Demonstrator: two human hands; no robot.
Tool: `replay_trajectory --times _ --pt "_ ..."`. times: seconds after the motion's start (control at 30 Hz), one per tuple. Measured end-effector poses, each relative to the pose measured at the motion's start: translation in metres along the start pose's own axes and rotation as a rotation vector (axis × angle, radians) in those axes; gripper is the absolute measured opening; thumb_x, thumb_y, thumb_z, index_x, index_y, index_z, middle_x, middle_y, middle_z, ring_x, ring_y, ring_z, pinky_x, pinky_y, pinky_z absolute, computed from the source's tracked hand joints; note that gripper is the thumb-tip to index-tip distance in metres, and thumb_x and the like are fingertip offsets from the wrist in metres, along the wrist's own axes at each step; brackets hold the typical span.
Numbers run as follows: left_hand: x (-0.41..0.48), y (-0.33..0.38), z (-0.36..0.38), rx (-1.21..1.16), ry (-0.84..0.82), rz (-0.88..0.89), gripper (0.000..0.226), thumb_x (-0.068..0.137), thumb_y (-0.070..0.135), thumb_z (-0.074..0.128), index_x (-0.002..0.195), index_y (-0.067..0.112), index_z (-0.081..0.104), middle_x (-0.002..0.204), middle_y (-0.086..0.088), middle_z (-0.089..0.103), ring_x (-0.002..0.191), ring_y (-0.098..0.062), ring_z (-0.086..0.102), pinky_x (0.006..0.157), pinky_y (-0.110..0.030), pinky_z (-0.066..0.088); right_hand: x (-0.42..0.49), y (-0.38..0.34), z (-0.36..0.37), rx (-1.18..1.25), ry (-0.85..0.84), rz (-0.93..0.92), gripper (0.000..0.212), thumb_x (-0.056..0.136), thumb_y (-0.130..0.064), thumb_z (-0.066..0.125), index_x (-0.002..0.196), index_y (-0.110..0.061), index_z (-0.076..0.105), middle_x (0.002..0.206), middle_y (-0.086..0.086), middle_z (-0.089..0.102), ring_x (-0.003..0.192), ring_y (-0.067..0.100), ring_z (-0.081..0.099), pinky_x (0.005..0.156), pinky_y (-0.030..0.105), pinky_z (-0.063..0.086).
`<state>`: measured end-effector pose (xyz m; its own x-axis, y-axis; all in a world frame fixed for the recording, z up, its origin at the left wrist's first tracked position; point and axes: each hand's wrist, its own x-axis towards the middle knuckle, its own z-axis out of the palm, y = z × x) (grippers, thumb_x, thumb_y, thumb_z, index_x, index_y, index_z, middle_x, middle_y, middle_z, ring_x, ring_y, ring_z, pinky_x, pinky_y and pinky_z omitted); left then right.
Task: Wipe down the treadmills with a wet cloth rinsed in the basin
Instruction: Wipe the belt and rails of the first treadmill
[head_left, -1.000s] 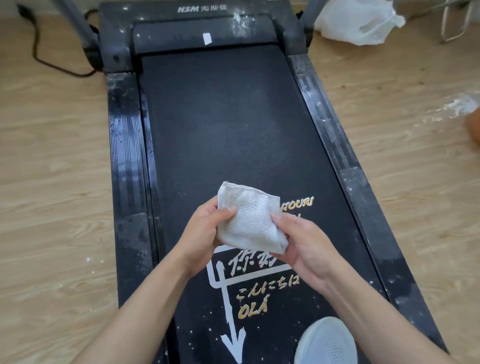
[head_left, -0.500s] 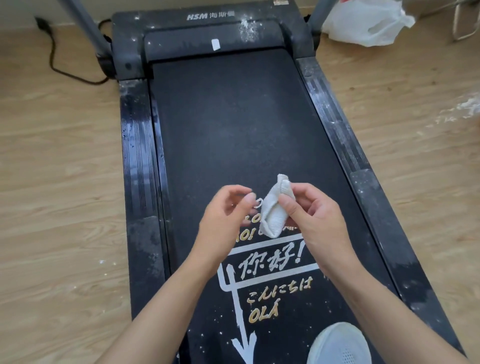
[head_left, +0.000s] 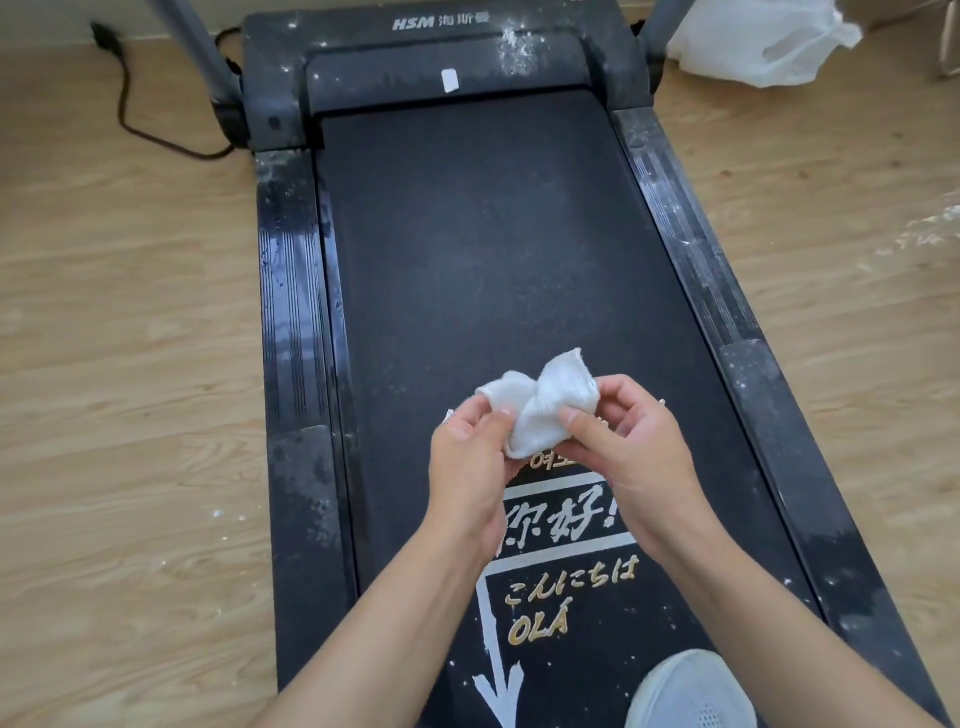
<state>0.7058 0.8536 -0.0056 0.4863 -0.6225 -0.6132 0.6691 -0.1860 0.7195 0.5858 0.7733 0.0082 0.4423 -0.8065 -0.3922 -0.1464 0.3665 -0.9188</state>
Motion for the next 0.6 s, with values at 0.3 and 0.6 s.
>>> replay_trajectory --times 0.3,0.6 --pt "0.013 0.031 -0.006 -0.083 -0.018 0.228 0.04 0.106 -0.003 0.043 0.137 0.017 0.058 0.122 -0.006 0.075 0.109 -0.024 0.072 0.087 -0.045 0.058 -0.016 0.051 -0.003 0.309 -0.069 0.531 0.056 0.09 -0.017 0.079 0.14 -0.002 0.057 0.123 0.019 0.075 0.106 0.032 0.076 0.085 0.039 0.065" --pt "0.019 0.061 -0.017 -0.05 -0.305 0.054 0.048 0.098 -0.008 0.044 0.139 0.009 0.062 0.129 -0.018 0.07 0.106 -0.028 0.068 0.083 -0.038 0.059 0.028 -0.007 -0.024 0.089 -0.306 0.131 0.036 0.095 -0.036 0.066 0.118 -0.01 0.077 0.124 0.011 0.074 0.114 0.023 0.066 0.109 0.05 0.048"
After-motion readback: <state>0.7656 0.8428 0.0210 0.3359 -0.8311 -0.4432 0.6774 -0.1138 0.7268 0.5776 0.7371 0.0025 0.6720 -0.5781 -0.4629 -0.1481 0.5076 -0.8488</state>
